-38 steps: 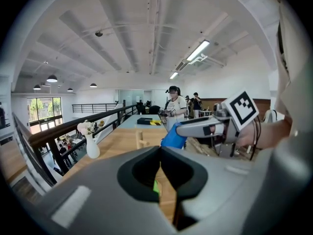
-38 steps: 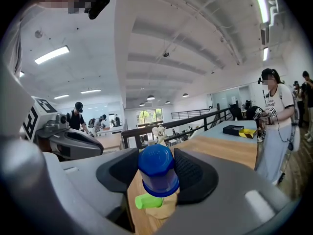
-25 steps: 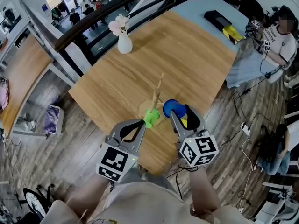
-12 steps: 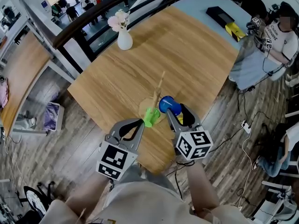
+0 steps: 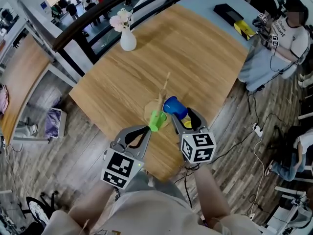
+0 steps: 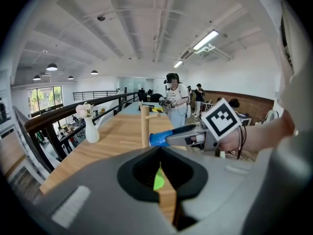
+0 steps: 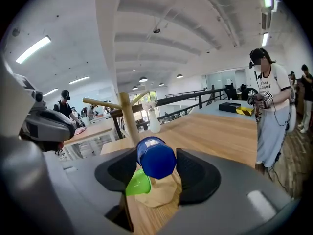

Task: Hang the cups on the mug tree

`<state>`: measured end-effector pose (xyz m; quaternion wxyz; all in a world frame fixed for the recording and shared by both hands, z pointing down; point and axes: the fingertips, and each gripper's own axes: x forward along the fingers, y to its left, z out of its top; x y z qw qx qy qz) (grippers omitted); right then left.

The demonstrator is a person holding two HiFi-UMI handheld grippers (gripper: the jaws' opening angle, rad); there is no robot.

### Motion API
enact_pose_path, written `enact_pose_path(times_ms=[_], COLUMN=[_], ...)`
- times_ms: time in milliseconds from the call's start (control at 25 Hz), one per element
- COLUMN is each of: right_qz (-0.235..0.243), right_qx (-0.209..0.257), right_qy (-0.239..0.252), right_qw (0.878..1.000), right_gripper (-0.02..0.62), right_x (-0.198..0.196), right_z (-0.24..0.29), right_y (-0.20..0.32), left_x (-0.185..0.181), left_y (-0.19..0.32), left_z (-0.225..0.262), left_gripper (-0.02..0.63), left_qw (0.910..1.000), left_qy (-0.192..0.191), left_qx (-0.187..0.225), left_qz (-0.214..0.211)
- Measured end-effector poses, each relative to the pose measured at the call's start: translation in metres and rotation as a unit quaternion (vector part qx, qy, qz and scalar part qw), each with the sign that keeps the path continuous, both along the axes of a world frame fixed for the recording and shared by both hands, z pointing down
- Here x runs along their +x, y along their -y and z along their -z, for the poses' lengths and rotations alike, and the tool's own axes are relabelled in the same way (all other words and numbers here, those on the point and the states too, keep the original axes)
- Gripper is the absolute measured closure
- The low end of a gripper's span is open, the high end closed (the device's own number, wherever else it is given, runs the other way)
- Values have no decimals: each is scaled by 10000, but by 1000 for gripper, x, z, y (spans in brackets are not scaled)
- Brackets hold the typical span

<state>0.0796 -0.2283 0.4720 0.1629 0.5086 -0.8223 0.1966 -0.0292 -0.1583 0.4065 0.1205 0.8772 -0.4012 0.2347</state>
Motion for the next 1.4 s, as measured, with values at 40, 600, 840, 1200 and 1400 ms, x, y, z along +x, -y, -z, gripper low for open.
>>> enact_pose_path(times_ms=[40, 600, 840, 1200, 1400], right_qz=[-18, -303, -379, -178, -111], right_qx=[-25, 100, 480, 897, 1202], right_qy=[-79, -160, 109, 298, 407], right_qw=[10000, 9994, 9981, 9954, 9919], right_gripper=[331, 375, 451, 539, 572], right_x=[1, 20, 23, 14, 8], right_z=[-3, 26, 62, 113, 145], right_y=[0, -39, -60, -100, -120], left_x=[0, 2, 0, 0, 1], left_y=[-1, -30, -37, -57, -67], left_z=[-2, 10, 30, 63, 88], left_gripper=[603, 603, 603, 603, 603], left_qw=[10000, 9999, 9994, 9975, 9951], left_qy=[0, -91, -123, -270, -383], left_qx=[-11, 106, 330, 642, 903], left_qz=[0, -69, -73, -74, -72])
